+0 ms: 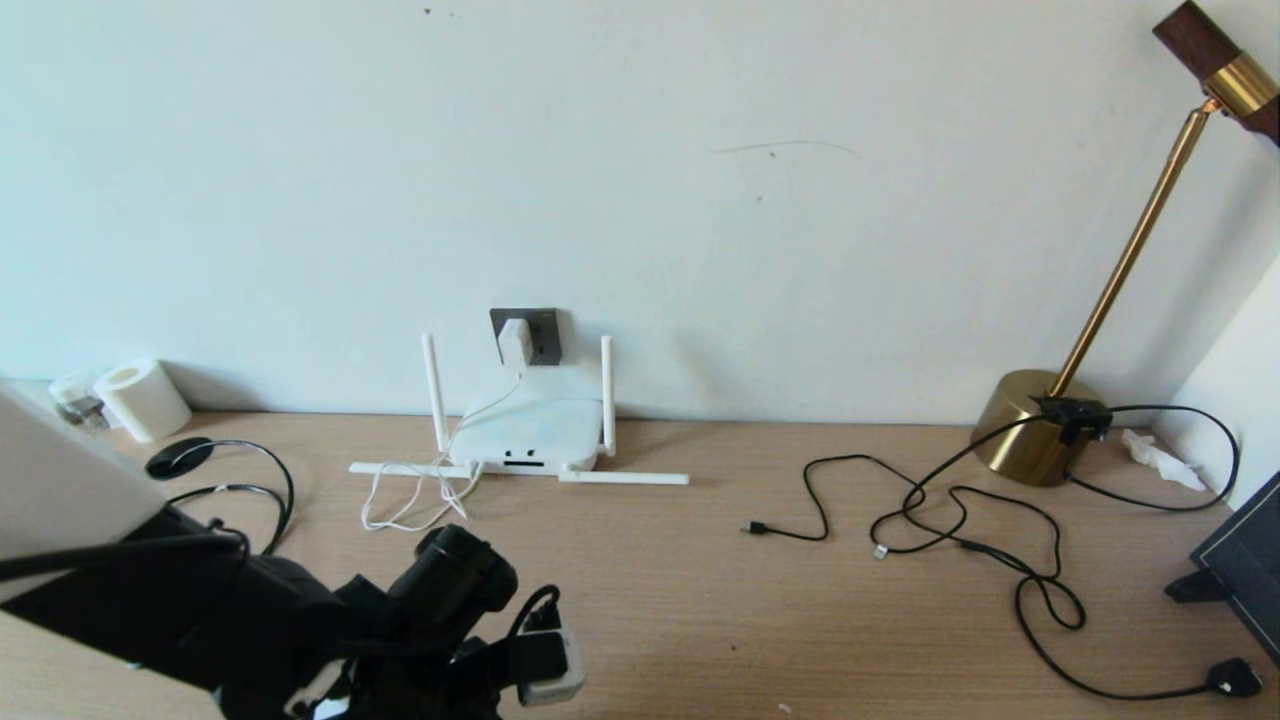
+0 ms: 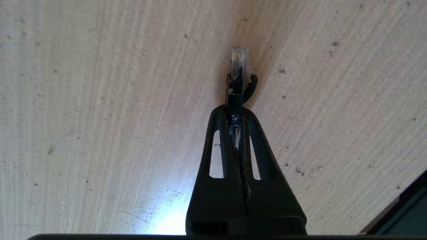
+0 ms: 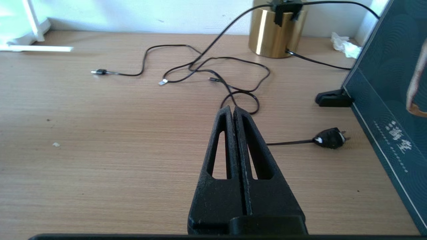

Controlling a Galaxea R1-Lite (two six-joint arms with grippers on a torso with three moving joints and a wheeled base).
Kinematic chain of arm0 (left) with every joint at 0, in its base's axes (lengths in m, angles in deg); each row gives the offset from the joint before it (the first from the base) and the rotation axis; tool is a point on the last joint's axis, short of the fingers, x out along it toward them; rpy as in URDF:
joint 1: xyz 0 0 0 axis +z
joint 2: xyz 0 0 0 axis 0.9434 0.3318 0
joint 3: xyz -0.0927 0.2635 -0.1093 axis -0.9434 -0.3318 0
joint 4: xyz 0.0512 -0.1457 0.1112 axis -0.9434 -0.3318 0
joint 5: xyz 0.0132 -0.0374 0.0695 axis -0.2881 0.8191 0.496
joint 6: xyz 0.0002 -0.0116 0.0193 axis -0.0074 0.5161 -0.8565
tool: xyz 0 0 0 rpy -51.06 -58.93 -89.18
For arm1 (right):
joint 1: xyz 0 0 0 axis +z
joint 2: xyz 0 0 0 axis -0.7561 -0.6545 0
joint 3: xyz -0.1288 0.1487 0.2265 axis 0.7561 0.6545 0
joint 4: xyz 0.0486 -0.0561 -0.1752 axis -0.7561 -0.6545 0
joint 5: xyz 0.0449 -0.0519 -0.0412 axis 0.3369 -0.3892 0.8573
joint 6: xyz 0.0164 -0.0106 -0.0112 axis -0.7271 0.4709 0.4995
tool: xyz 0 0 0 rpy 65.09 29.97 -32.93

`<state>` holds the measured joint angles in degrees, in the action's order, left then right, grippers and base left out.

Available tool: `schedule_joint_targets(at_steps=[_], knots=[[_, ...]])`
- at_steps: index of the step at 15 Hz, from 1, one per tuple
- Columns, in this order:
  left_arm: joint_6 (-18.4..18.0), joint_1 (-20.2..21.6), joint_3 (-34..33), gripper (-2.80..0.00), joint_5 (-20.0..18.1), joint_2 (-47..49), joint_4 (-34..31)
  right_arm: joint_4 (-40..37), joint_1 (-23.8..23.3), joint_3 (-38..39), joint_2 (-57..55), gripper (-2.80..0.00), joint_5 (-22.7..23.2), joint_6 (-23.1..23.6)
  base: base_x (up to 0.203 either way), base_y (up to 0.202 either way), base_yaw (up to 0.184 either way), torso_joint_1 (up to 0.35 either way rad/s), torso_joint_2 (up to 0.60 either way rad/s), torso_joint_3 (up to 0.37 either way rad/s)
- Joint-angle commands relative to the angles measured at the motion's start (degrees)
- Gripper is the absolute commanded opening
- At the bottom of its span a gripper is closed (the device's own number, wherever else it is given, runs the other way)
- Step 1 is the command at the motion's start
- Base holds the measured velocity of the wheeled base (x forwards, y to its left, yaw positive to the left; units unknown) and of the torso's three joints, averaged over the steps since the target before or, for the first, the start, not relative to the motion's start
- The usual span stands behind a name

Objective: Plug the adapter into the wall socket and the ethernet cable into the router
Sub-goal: Pick up cable

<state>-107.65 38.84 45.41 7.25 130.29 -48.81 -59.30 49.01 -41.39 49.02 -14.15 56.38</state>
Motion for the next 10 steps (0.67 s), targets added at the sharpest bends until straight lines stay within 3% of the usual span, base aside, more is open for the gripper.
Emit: schedule_joint_targets(at_steps=[1, 7, 10], knots=[[-0.24, -0.04, -0.4, -2.8, -0.05, -0.59, -0.22, 0.04, 0.02, 0.0, 0.0, -2.8, 0.0, 0.02, 0.0, 0.0, 0.0, 0.0, 0.0, 0.0], [-0.16, 0.16, 0.32, -2.8, -0.38, -6.62, -0.83, 0.04, 0.02, 0.0, 0.0, -2.8, 0.0, 0.02, 0.0, 0.0, 0.0, 0.0, 0.0, 0.0], [-0.01, 0.37, 7.1, -2.8, -1.44, -13.07, -3.51, 0.04, 0.02, 0.0, 0.0, -2.8, 0.0, 0.09, 0.0, 0.0, 0.0, 0.0, 0.0, 0.0]])
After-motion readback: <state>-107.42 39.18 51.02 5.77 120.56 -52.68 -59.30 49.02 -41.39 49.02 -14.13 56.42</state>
